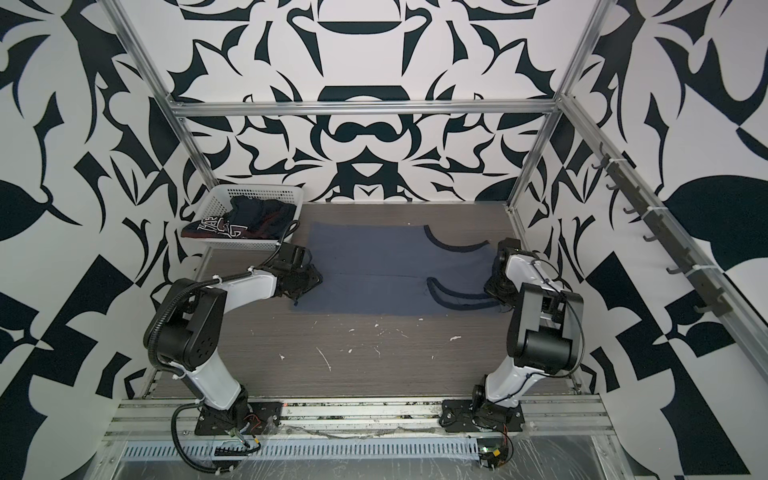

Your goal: Fold and stack the tank tops

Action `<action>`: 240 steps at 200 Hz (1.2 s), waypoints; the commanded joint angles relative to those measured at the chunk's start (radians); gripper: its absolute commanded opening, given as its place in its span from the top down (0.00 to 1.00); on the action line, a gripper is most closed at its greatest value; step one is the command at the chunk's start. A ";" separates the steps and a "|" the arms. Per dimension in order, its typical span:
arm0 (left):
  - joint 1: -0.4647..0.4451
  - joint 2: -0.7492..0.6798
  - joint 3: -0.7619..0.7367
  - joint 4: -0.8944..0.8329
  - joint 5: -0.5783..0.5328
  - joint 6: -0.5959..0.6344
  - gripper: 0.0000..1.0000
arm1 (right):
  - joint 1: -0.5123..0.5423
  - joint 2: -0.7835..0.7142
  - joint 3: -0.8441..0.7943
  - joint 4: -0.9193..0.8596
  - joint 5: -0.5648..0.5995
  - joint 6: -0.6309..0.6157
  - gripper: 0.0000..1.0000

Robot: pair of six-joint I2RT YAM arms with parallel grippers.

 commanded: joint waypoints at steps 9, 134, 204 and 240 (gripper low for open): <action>0.022 0.048 -0.064 -0.134 -0.079 -0.006 0.45 | 0.003 0.084 0.121 -0.083 0.105 -0.020 0.96; 0.013 -0.008 -0.046 -0.159 -0.065 0.014 0.40 | 0.035 -0.019 0.099 -0.132 0.161 -0.015 0.34; -0.030 -0.101 0.049 -0.266 -0.094 0.031 0.32 | 0.126 -0.145 0.109 -0.166 0.159 -0.035 0.06; -0.043 -0.100 0.063 -0.278 -0.105 0.025 0.32 | 0.092 -0.106 0.063 -0.126 0.111 -0.036 0.07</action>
